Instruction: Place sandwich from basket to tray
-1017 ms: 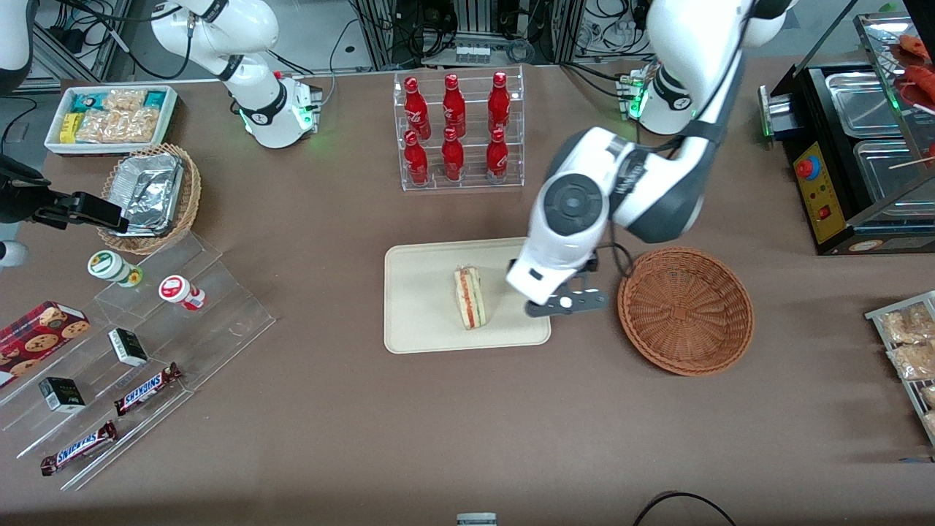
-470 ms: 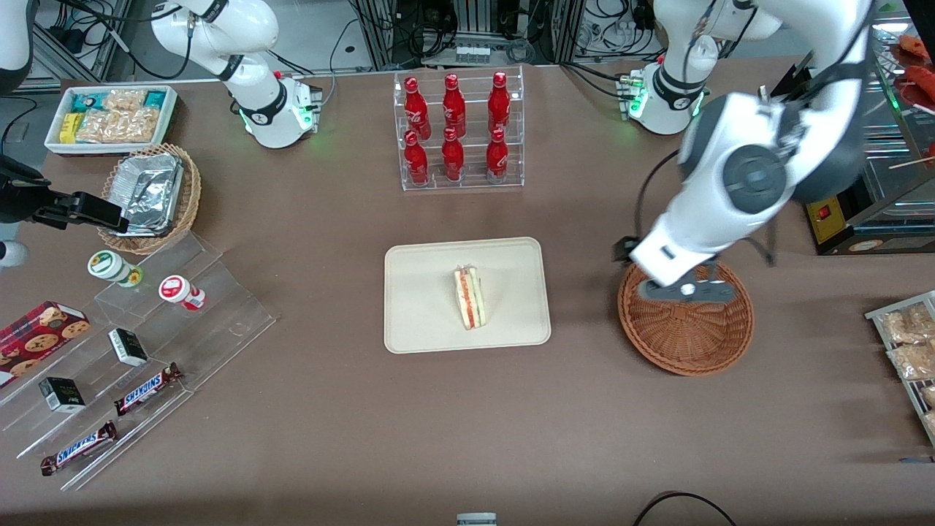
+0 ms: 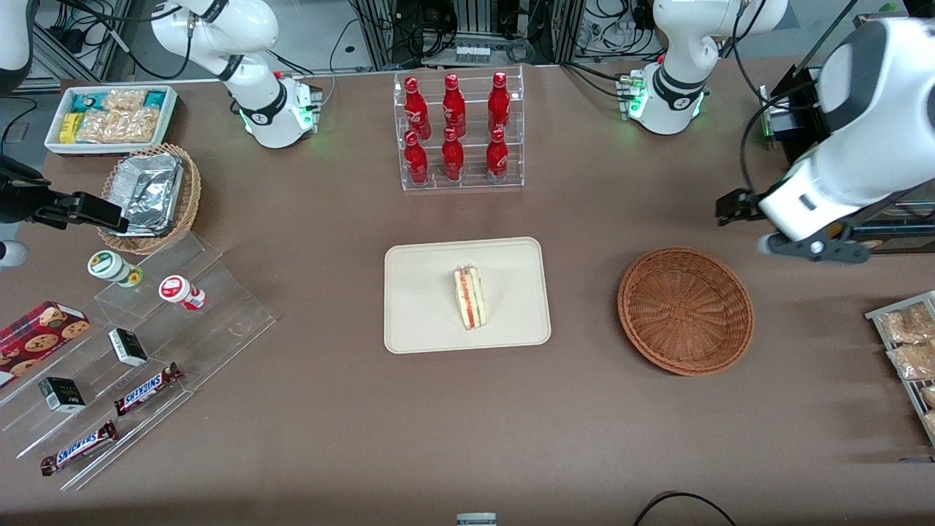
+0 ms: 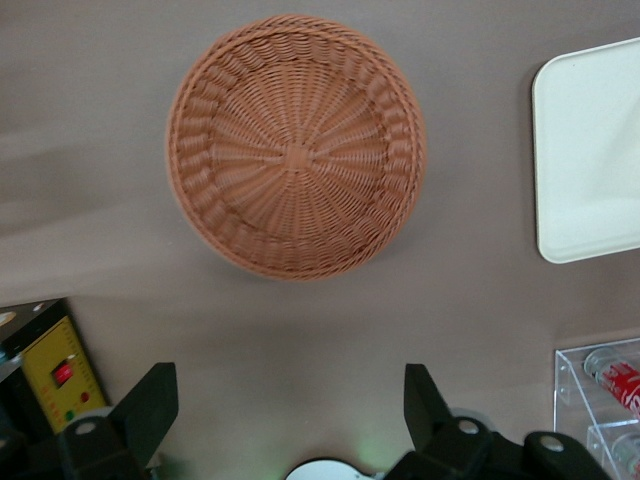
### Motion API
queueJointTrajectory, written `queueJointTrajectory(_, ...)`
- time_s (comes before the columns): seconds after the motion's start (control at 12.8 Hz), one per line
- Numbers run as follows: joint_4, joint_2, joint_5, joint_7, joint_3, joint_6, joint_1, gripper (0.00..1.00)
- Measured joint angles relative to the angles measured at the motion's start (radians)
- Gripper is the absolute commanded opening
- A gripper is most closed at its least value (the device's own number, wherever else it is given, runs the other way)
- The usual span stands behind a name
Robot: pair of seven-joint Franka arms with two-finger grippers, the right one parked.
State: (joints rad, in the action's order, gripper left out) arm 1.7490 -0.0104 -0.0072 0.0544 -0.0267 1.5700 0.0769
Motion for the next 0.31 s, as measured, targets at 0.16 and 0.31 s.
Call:
queueJointTrajectory(0.16,-0.006,-0.036,0.000,0.007,0.002,-0.046,-0.009,1.00)
queueJointTrajectory(0.31,-0.009,-0.073,0.001,0.007,0.000,-0.083,-0.027,1.00)
